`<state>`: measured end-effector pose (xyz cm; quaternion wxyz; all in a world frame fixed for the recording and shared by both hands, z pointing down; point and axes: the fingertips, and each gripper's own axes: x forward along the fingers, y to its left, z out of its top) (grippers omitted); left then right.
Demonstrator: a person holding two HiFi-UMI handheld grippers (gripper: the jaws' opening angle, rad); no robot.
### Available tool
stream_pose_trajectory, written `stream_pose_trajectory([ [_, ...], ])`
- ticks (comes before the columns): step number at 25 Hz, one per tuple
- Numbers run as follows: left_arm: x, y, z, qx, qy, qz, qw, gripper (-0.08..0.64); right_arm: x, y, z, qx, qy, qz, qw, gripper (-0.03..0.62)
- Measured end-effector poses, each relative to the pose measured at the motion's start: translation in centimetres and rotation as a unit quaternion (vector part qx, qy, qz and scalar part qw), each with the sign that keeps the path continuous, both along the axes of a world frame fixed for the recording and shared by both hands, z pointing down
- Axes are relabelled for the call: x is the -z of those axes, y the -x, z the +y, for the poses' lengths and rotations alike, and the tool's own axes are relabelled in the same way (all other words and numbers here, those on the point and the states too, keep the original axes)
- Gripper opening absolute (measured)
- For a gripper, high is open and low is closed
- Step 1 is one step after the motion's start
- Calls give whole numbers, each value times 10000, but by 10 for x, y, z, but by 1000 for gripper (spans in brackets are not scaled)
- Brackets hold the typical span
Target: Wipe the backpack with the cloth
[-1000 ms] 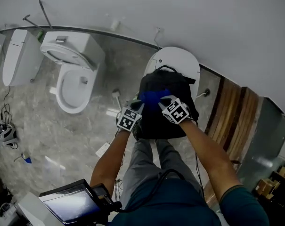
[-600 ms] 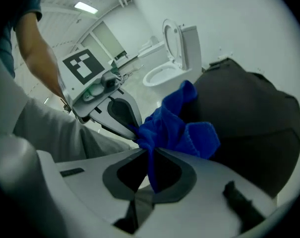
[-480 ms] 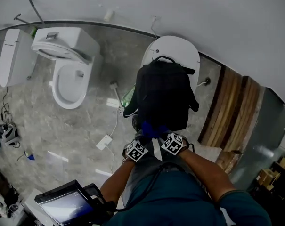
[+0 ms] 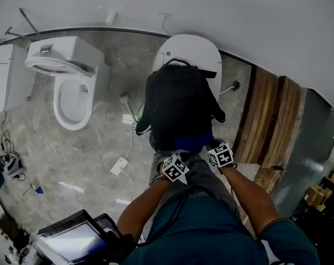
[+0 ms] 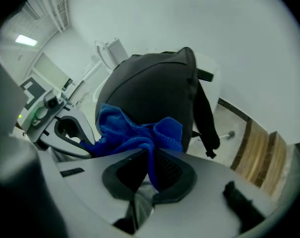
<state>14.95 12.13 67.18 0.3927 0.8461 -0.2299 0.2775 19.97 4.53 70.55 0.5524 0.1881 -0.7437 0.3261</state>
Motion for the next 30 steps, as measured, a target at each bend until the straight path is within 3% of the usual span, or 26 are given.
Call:
stream_pose_trajectory([
  [4, 6, -41, -20, -360, -86, 119, 9992, 18, -15, -52, -8, -649, 134, 287, 9974, 23],
  [7, 8, -57, -41, -508, -168, 100, 9985, 18, -25, -59, -21, -750, 212, 176, 9968, 21],
  [13, 15, -42, -134, -315, -386, 33, 9988, 18, -21, -24, -115, -1043, -179, -369, 9937, 22],
  [18, 44, -25, -220, 333, -336, 440, 9979, 18, 2, 27, -210, -1012, -627, -960, 9882, 22],
  [21, 61, 6, -266, 710, -600, 378, 9950, 18, 20, 66, -252, -939, -804, -1290, 9839, 22],
  [25, 57, 78, -306, 1234, -893, -104, 9883, 18, 34, 119, -288, -469, -901, -1488, 9836, 23],
  [27, 52, 119, -316, 1558, -949, -333, 9827, 18, 35, 145, -297, -16, -979, -1407, 9852, 21],
  [30, 41, 180, -318, 1932, -945, -724, 9739, 18, 28, 184, -299, 1041, -1186, -1122, 9811, 22],
])
